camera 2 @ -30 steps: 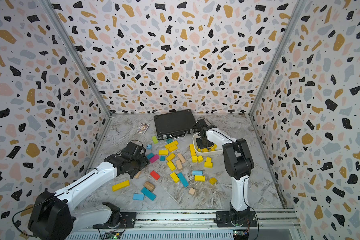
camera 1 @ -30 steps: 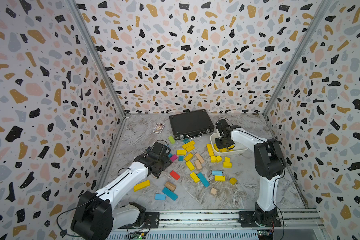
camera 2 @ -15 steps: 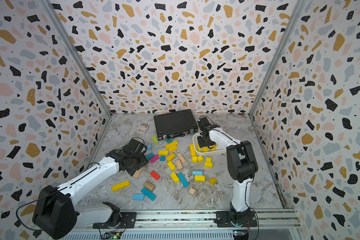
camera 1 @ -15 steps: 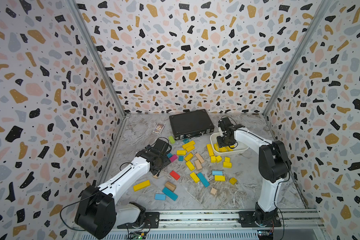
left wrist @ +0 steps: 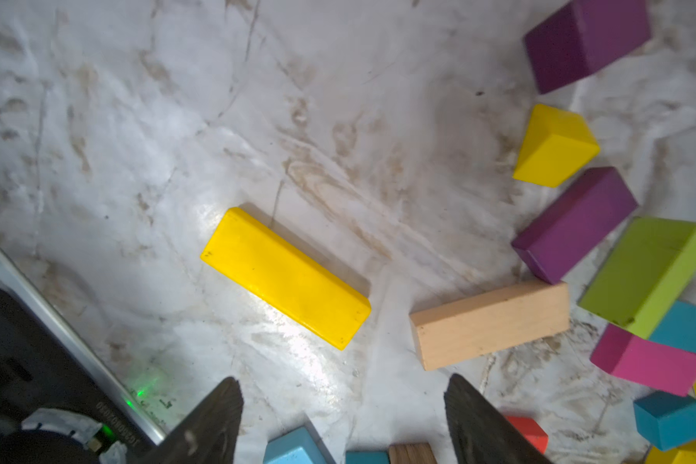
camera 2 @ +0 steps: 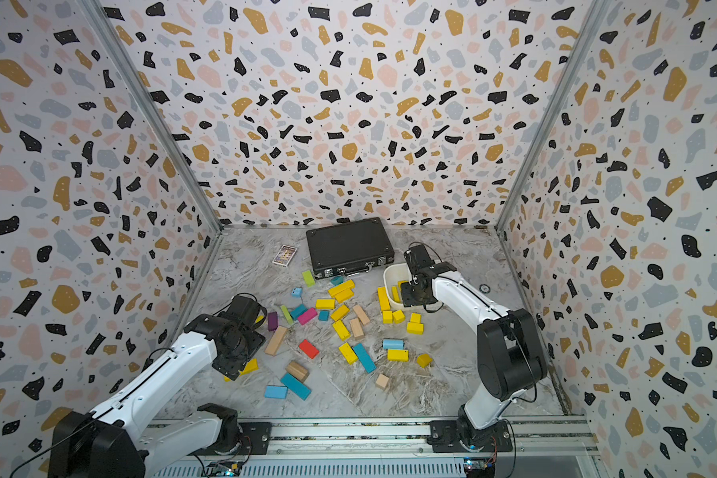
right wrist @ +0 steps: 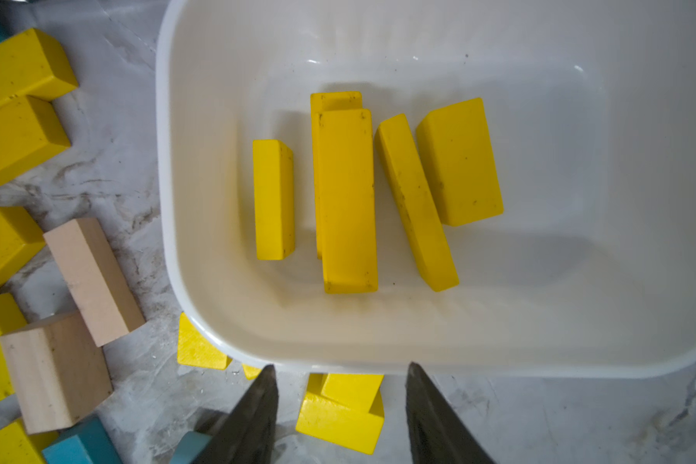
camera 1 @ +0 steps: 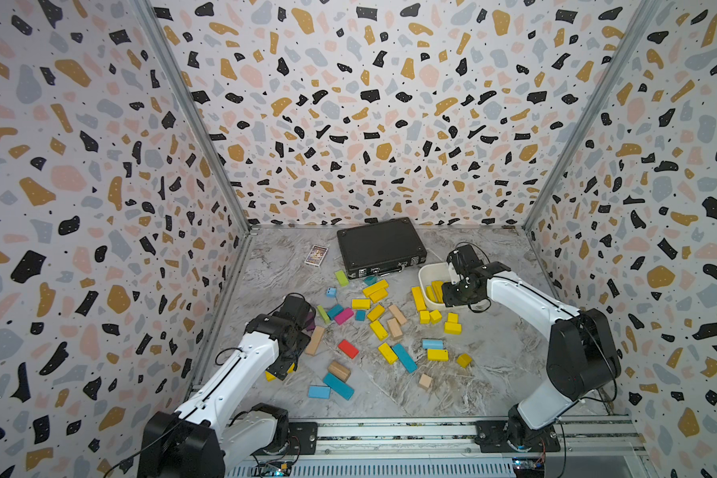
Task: Pick out the yellow building blocks
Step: Place the building block in the storage box, then pick up the building block from the center of the board.
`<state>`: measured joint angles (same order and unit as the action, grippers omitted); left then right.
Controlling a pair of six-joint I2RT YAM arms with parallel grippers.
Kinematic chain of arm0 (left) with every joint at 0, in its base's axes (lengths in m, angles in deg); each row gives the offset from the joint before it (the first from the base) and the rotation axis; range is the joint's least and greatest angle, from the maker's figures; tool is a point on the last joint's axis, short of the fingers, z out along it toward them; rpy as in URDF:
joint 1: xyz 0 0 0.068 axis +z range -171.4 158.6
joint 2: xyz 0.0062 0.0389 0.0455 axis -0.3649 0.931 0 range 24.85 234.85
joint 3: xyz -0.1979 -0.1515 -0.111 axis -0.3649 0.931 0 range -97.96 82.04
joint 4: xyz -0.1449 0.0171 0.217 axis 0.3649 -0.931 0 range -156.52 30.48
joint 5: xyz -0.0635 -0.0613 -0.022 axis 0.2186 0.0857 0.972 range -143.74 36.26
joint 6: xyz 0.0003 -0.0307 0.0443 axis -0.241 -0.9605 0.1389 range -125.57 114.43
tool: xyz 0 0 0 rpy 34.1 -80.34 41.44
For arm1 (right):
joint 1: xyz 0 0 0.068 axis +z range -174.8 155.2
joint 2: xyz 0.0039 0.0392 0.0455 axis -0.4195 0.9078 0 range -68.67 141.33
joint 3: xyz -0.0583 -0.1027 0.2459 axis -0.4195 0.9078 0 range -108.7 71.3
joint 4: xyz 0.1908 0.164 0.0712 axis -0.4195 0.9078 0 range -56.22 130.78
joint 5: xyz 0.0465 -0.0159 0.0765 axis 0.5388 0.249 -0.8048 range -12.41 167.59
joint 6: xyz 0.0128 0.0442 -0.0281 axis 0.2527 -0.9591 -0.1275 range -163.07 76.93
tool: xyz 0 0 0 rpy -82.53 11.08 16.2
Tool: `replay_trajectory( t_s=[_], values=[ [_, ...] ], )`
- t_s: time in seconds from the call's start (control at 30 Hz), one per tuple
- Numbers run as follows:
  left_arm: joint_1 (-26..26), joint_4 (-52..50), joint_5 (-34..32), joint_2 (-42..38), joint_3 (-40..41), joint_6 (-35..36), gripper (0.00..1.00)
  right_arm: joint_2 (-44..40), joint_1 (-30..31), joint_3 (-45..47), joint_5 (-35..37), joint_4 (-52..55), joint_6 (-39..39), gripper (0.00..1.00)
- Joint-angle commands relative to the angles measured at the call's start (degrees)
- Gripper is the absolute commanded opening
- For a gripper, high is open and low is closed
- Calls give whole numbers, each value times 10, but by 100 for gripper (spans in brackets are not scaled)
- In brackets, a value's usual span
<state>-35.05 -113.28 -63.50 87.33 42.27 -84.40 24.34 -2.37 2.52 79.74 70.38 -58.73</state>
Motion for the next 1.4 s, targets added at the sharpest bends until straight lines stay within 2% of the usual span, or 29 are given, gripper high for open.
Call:
replay_trajectory(
  t_s=[0.0, 0.1, 0.2, 0.4, 0.7, 0.93, 1.17, 1.27, 1.37],
  values=[
    [25, 48, 61, 10, 24, -56, 77, -33, -2, 3, 2, 17, -9, 53],
    [29, 49, 78, 33, 19, -77, 76, -37, -2, 10, 4, 20, -12, 53],
    [36, 31, 59, 47, 11, -87, 75, -41, -1, 14, 5, 19, -15, 53],
    [85, 47, 56, 72, 14, -76, 73, -43, -2, 14, 5, 20, -15, 53],
    [102, 80, 70, 130, 18, -70, 64, -43, -1, 6, 5, 33, -12, 52],
    [120, 99, 54, 164, 16, -45, 50, -51, -1, 11, 7, 46, 2, 52],
    [122, 118, 61, 170, 32, -20, 29, -48, -1, 10, -1, 46, -2, 51],
    [122, 111, 50, 153, 27, 10, 20, -46, -1, 5, -3, 47, -2, 51],
    [121, 123, 50, 124, 24, 73, 11, -46, -1, 0, -7, 47, -3, 51]
  ],
)
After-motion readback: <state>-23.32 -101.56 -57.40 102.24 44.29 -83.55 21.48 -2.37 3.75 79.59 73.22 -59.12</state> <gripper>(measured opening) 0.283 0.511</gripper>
